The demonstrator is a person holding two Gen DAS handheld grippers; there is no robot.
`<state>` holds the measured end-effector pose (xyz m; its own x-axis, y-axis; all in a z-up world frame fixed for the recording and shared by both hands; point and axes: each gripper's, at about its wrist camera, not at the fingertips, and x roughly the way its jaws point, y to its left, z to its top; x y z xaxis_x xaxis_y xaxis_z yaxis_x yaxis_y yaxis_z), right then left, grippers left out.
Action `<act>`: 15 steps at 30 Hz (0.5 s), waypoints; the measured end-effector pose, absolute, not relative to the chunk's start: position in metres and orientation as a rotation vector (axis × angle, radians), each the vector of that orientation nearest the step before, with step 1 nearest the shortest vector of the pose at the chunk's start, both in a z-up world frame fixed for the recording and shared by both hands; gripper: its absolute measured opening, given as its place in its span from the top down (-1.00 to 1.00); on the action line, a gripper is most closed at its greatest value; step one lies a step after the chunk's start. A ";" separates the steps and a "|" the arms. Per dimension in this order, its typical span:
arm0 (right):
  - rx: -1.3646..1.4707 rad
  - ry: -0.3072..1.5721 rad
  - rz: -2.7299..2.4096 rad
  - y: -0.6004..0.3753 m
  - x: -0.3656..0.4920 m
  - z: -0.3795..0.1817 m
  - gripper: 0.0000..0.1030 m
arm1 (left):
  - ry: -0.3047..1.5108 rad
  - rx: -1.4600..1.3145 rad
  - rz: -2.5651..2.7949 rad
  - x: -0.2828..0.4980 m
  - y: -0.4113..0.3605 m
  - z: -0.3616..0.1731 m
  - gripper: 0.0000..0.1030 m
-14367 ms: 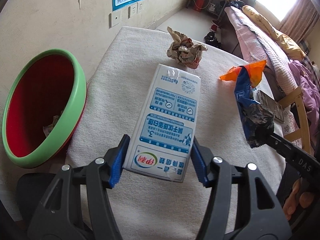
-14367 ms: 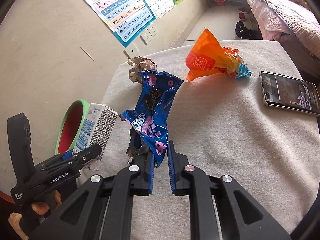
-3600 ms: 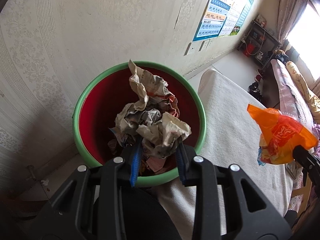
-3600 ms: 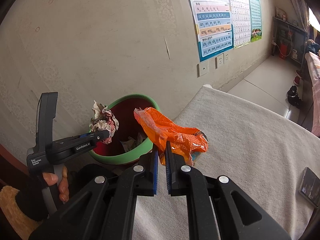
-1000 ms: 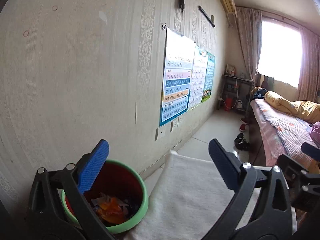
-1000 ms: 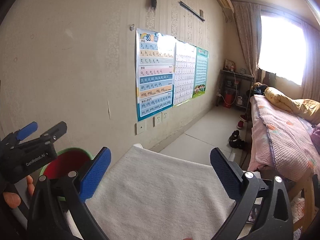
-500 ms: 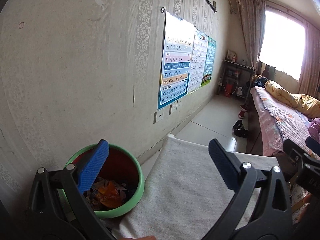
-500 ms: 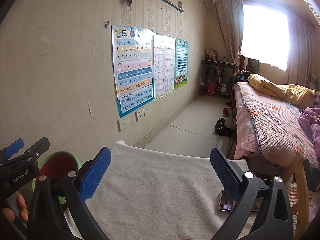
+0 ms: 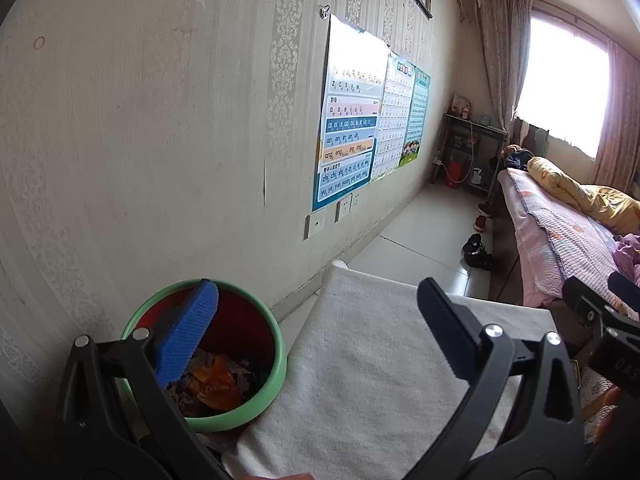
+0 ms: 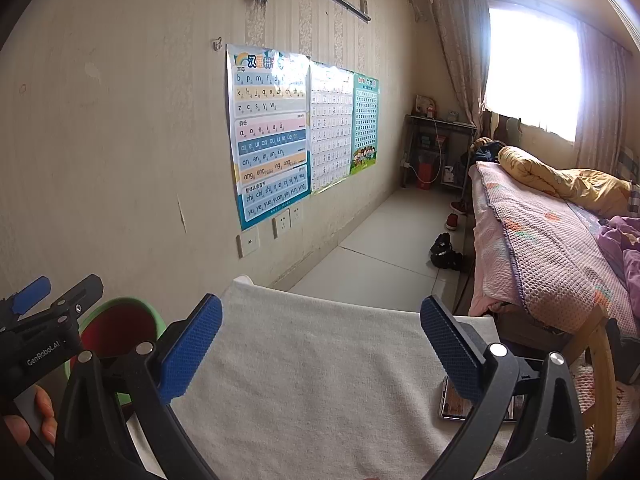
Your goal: Collect trash
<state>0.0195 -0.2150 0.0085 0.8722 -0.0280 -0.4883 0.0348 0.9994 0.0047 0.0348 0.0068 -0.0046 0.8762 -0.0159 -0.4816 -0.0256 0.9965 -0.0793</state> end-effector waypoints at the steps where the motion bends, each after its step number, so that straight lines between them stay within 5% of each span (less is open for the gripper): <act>1: 0.013 0.512 -0.033 -0.215 0.019 0.008 -0.87 | 0.509 -0.087 0.004 0.036 0.007 -0.005 -0.90; 15: 0.017 0.538 -0.038 -0.216 0.021 0.002 -0.87 | 0.532 -0.087 0.006 0.039 0.008 -0.011 -0.90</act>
